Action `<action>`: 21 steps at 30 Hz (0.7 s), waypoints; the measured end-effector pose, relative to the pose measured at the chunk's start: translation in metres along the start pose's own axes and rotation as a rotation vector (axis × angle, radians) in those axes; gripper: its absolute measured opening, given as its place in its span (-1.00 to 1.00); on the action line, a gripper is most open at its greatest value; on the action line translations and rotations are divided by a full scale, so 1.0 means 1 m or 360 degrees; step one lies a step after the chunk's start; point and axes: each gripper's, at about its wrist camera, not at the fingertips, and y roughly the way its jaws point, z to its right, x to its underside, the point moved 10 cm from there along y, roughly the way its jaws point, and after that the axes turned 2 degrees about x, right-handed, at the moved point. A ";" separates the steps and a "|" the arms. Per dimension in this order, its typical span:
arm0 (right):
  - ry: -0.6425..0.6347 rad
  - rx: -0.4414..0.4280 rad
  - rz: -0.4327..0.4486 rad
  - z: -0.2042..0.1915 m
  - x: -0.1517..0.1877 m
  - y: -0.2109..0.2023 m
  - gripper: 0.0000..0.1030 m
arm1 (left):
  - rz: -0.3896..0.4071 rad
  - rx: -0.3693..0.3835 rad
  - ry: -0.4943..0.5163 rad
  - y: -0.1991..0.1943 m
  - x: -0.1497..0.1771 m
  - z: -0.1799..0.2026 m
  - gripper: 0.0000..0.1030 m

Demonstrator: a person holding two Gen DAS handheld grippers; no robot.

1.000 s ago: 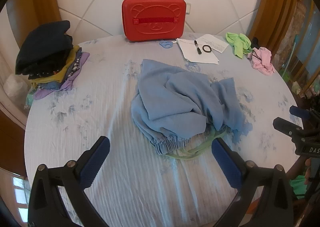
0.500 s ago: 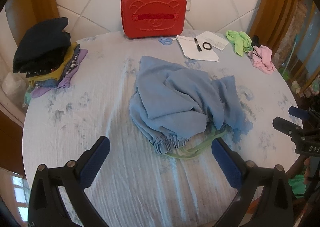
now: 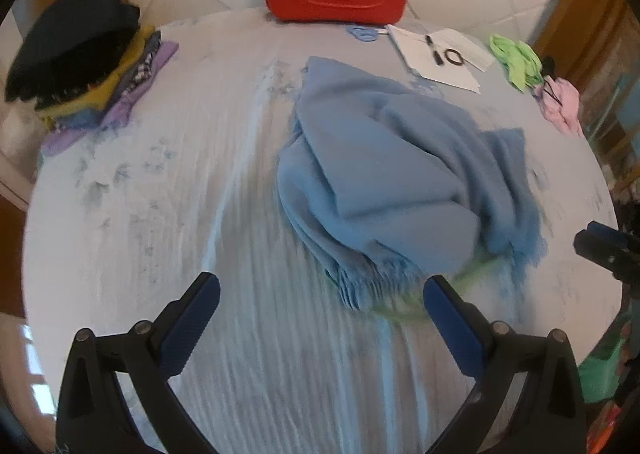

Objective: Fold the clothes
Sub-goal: 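Grasp the elastic waistband with the left tool while the right tool grasps the trouser fabric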

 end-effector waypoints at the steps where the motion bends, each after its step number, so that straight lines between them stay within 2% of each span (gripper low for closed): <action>1: 0.0012 -0.0054 -0.0002 -0.003 -0.006 0.007 1.00 | -0.0001 0.0041 -0.0024 0.010 -0.003 0.000 1.00; 3: 0.0050 -0.0131 -0.0018 -0.009 -0.019 0.024 1.00 | -0.0002 0.0127 -0.0072 0.031 -0.009 0.001 1.00; 5: 0.0086 -0.0207 -0.0037 -0.015 -0.031 0.041 1.00 | -0.0032 0.0133 -0.0071 0.050 -0.012 0.003 0.92; 6: 0.0101 -0.0239 -0.0067 -0.018 -0.036 0.054 1.00 | -0.0040 0.0127 -0.0068 0.058 -0.013 0.004 0.76; 7: 0.0114 -0.0270 -0.0095 -0.022 -0.040 0.066 1.00 | -0.0053 0.0144 -0.0069 0.065 -0.013 0.005 0.40; 8: 0.0110 -0.0294 -0.0111 -0.026 -0.044 0.077 1.00 | -0.0067 0.0163 -0.0071 0.071 -0.013 0.006 0.15; 9: 0.0116 -0.0315 -0.0141 -0.031 -0.046 0.090 1.00 | -0.0087 0.0183 -0.0082 0.075 -0.013 0.006 0.03; 11: 0.0118 -0.0382 -0.0190 -0.043 -0.050 0.110 0.98 | -0.0109 0.0195 -0.0074 0.079 -0.013 0.007 -0.53; 12: 0.0107 -0.0435 -0.0203 -0.051 -0.052 0.117 0.83 | -0.0091 0.0154 -0.0039 0.075 -0.015 0.006 -0.63; 13: 0.0093 -0.0464 -0.0216 -0.057 -0.054 0.122 0.46 | -0.0069 0.0142 -0.0018 0.069 -0.018 0.005 -0.72; 14: 0.0082 -0.0502 -0.0223 -0.063 -0.056 0.126 0.23 | -0.0046 0.0132 0.0002 0.063 -0.021 0.005 -0.78; 15: 0.0094 -0.0596 -0.0195 -0.069 -0.061 0.122 -0.21 | -0.0026 0.0120 0.0017 0.055 -0.024 0.005 -0.80; 16: 0.0123 -0.0683 -0.0155 -0.072 -0.067 0.115 -0.53 | -0.0007 0.0107 0.0031 0.048 -0.028 0.004 -0.82; 18: 0.0160 -0.0740 -0.0049 -0.067 -0.082 0.095 -0.70 | 0.0034 0.0104 0.0057 0.032 -0.035 0.007 -0.82; 21: 0.0264 -0.0661 0.0159 -0.025 -0.105 0.053 -0.70 | 0.0096 0.0163 0.0074 0.008 -0.047 0.015 -0.82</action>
